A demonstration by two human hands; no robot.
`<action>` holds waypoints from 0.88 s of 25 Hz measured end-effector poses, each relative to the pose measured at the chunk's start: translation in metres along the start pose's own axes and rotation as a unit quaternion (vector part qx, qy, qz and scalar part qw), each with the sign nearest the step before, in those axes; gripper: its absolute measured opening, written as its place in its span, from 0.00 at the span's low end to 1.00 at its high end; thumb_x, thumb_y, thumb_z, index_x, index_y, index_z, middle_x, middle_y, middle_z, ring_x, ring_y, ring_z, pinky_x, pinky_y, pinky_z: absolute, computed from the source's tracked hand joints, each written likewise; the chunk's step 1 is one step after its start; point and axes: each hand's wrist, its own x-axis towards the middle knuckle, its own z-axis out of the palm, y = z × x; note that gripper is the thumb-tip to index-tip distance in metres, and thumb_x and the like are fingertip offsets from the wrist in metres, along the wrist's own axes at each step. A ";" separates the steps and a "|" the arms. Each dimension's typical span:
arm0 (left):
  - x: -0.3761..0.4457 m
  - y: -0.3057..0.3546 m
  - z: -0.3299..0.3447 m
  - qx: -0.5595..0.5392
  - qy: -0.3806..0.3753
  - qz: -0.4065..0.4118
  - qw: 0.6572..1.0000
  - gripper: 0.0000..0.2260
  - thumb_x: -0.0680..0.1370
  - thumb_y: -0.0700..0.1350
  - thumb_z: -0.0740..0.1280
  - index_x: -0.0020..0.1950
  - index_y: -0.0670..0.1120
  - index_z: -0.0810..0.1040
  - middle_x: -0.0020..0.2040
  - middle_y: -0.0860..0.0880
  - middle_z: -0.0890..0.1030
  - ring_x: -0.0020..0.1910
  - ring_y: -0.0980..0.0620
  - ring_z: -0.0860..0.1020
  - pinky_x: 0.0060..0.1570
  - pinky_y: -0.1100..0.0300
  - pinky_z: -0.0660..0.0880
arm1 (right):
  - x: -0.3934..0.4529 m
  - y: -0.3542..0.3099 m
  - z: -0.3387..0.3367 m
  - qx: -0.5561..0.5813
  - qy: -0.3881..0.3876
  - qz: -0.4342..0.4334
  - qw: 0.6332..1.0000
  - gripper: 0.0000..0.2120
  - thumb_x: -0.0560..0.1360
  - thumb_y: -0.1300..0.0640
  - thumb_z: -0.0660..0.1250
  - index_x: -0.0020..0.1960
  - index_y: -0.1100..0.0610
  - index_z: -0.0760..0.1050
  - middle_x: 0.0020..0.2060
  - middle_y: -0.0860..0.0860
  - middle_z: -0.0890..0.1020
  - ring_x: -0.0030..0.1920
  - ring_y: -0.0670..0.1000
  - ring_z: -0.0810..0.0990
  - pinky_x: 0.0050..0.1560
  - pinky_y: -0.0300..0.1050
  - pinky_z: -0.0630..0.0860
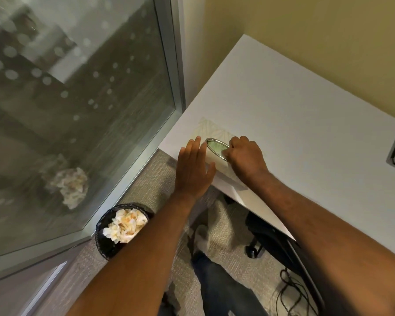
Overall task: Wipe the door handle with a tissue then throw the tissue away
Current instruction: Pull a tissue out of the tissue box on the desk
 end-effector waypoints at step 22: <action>-0.001 0.003 -0.002 0.000 -0.006 -0.024 1.000 0.28 0.84 0.50 0.65 0.82 0.41 0.64 0.83 0.41 0.62 0.83 0.41 0.59 0.81 0.43 0.57 | -0.004 0.032 -0.006 0.497 0.000 0.027 0.867 0.09 0.76 0.59 0.69 0.40 0.49 0.74 0.42 0.52 0.82 0.45 0.57 0.80 0.45 0.54 0.77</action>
